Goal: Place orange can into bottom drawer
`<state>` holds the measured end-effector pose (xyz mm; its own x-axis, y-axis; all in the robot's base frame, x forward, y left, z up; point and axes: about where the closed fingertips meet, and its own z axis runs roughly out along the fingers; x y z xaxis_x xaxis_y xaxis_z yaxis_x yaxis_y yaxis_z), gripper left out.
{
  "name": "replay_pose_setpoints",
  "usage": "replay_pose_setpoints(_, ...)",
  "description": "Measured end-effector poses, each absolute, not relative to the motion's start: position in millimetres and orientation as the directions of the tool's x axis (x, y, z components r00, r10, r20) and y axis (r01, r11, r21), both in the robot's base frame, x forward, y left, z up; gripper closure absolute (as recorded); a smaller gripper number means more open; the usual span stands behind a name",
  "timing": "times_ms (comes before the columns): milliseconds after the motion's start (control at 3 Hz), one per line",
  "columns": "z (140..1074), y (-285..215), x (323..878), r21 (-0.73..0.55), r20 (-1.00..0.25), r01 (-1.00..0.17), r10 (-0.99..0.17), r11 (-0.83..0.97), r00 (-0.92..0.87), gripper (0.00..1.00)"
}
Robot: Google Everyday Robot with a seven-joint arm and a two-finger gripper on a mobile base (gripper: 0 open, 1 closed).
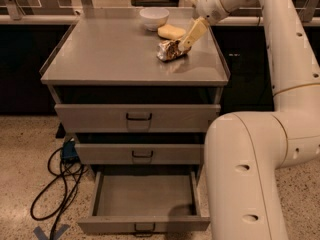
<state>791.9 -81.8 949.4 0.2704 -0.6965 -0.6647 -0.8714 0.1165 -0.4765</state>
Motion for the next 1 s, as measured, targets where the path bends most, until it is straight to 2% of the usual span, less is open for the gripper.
replay_pose_setpoints(667, 919, -66, 815, -0.439, -0.750, -0.882, -0.610, 0.170, 0.255, 0.00)
replay_pose_setpoints(1000, 900, -54, 815, -0.400, -0.762, -0.904, -0.603, 0.150, 0.237, 0.00)
